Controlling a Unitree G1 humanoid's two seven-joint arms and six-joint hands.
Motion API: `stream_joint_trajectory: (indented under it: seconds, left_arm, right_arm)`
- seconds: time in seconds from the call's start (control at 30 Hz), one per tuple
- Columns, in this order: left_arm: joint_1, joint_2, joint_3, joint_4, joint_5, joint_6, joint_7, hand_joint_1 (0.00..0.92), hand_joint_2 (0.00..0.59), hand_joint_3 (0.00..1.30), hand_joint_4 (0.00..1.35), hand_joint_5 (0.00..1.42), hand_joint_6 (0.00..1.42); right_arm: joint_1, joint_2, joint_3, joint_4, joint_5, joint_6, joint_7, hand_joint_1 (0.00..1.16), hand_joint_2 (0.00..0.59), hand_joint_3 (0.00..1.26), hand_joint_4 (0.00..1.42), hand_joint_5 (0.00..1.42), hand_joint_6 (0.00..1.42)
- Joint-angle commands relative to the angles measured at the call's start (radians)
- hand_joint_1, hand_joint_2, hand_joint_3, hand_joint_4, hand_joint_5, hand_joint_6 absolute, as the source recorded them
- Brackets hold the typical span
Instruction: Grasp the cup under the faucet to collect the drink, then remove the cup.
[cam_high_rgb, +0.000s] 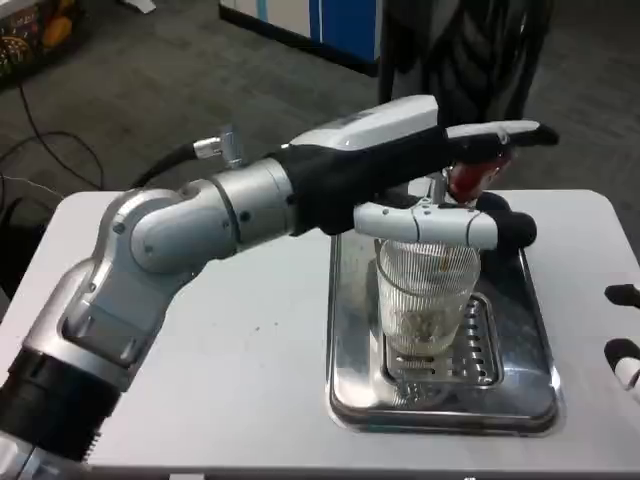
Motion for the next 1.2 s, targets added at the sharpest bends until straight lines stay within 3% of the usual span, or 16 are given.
stream_joint_trajectory:
  seconds: [0.03, 0.13, 0.23, 0.3, 0.33, 0.37, 0.5, 0.7, 0.93, 1.2]
  left_arm:
    - [0.047, 0.022, -0.054, 0.036, 0.073, 0.029, -0.044, 0.0, 0.113, 0.09, 0.0, 0.06, 0.08]
    - [0.048, 0.022, -0.055, 0.036, 0.073, 0.031, -0.044, 0.0, 0.113, 0.08, 0.0, 0.06, 0.08]
    - [0.051, 0.025, -0.053, 0.035, 0.071, 0.031, -0.043, 0.0, 0.112, 0.08, 0.0, 0.05, 0.08]
    - [0.052, 0.027, -0.052, 0.033, 0.072, 0.03, -0.042, 0.0, 0.112, 0.08, 0.0, 0.05, 0.08]
    - [0.053, 0.028, -0.052, 0.033, 0.072, 0.03, -0.042, 0.0, 0.112, 0.08, 0.0, 0.05, 0.08]
    - [0.053, 0.029, -0.052, 0.032, 0.072, 0.03, -0.042, 0.0, 0.112, 0.08, 0.0, 0.05, 0.08]
    - [0.056, 0.032, -0.049, 0.022, 0.073, 0.03, -0.037, 0.0, 0.112, 0.08, 0.0, 0.05, 0.08]
    - [0.063, 0.035, -0.043, 0.007, 0.072, 0.032, -0.031, 0.0, 0.112, 0.08, 0.0, 0.04, 0.08]
    - [0.073, 0.04, -0.037, -0.004, 0.078, 0.03, -0.024, 0.0, 0.111, 0.08, 0.0, 0.04, 0.08]
    - [0.075, 0.044, -0.03, -0.011, 0.076, 0.037, -0.028, 0.0, 0.11, 0.09, 0.0, 0.04, 0.08]
  right_arm:
    - [-0.002, 0.0, -0.01, -0.007, 0.022, 0.012, -0.007, 0.31, 0.447, 0.17, 0.09, 0.1, 0.0]
    - [-0.006, 0.002, -0.012, -0.002, 0.042, 0.014, -0.007, 0.31, 0.446, 0.17, 0.09, 0.1, 0.0]
    - [-0.015, 0.017, -0.02, 0.02, 0.101, 0.006, 0.0, 0.35, 0.385, 0.12, 0.08, 0.1, 0.0]
    - [-0.021, 0.023, -0.027, 0.043, 0.15, -0.014, 0.002, 0.38, 0.374, 0.1, 0.07, 0.1, 0.0]
    - [-0.023, 0.021, -0.026, 0.054, 0.171, -0.022, 0.004, 0.43, 0.32, 0.05, 0.06, 0.11, 0.01]
    - [-0.026, 0.019, -0.023, 0.065, 0.19, -0.032, 0.004, 0.46, 0.303, 0.01, 0.03, 0.1, 0.01]
    - [-0.034, 0.044, 0.011, 0.116, 0.239, -0.108, -0.016, 0.51, 0.26, 0.0, 0.0, 0.1, 0.04]
    - [-0.03, 0.097, 0.045, 0.154, 0.239, -0.216, -0.079, 0.57, 0.24, 0.0, 0.01, 0.14, 0.1]
    - [-0.034, 0.167, 0.126, 0.221, 0.227, -0.314, -0.154, 0.64, 0.218, 0.0, 0.03, 0.17, 0.13]
    - [-0.057, 0.189, 0.197, 0.273, 0.193, -0.339, -0.209, 0.66, 0.209, 0.0, 0.04, 0.17, 0.14]
